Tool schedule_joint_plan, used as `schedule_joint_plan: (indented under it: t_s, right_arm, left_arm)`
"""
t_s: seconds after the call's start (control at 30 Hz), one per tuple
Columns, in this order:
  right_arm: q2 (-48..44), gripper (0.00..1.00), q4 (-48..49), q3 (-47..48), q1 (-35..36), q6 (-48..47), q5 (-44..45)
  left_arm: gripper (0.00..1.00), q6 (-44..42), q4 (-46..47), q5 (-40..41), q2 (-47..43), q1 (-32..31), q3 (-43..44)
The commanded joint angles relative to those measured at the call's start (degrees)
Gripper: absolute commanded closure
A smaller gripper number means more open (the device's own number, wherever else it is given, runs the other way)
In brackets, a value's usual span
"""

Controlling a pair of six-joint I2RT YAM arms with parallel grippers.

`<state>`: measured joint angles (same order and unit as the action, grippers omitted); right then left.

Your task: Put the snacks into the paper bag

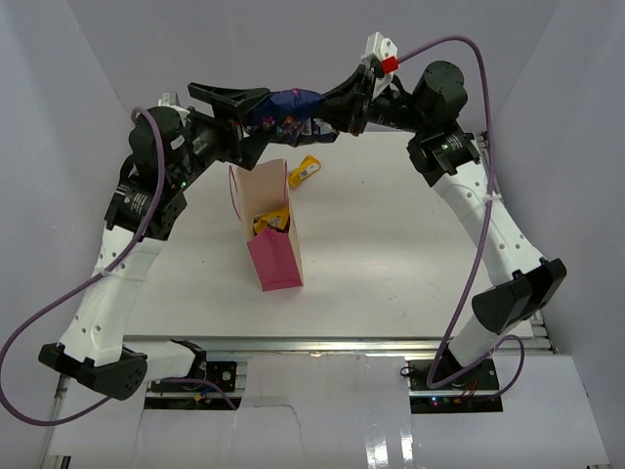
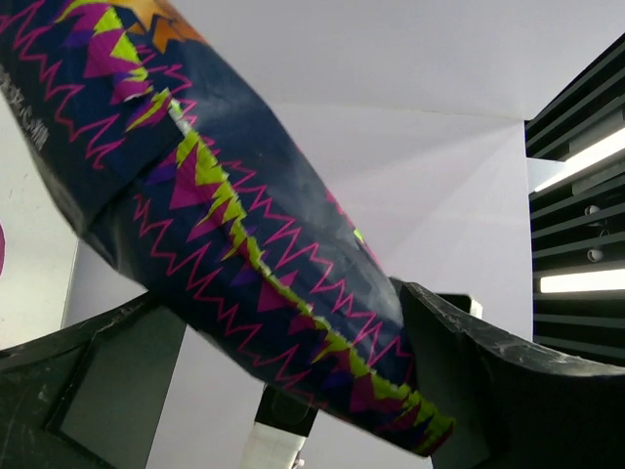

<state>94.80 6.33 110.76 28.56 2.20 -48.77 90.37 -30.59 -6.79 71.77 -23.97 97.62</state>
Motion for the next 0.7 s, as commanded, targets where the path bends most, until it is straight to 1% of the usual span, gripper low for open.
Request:
schedule_joint_plan:
  t_s: [0.0, 0.23, 0.37, 0.47, 0.5, 0.57, 0.6, 0.67]
  right_arm:
    - [-8.75, 0.92, 9.75, -2.11, 1.5, -11.67, 3.33]
    - [-12.97, 0.92, 13.88, -7.92, 2.03, -19.41, 3.16]
    - [-15.52, 0.92, 14.24, -10.39, 3.17, -24.42, 3.33]
    - [-17.01, 0.92, 13.71, -12.66, 4.4, -28.02, 3.77]
    - [-17.63, 0.92, 13.8, -13.72, 5.45, -29.25, 4.12]
    - [-19.03, 0.92, 14.59, -16.61, 6.33, -31.98, 4.91]
    - [-19.13, 0.92, 14.59, -16.98, 6.6, -32.17, 5.09]
    - [-19.04, 0.92, 14.85, -17.33, 6.78, -31.99, 5.7]
  left_arm:
    - [0.02, 4.73, 0.35, -1.83, -1.54, -0.12, 1.43]
    - [0.02, 4.29, -1.84, -2.35, -0.93, 1.11, 0.47]
    - [0.02, 2.97, -2.46, -5.07, -0.05, 3.92, 0.37]
    - [0.06, 1.75, -1.15, -6.66, 0.83, 4.8, 1.07]
    - [0.15, 1.31, -0.7, -7.7, 1.35, 4.89, 1.51]
    - [0.27, -0.01, 0.87, -8.94, 1.88, 5.59, 1.95]
    - [0.38, -0.54, 1.06, -10.16, 2.41, 5.86, 2.57]
    - [0.49, -1.77, 2.1, -11.66, 2.76, 6.65, 2.83]
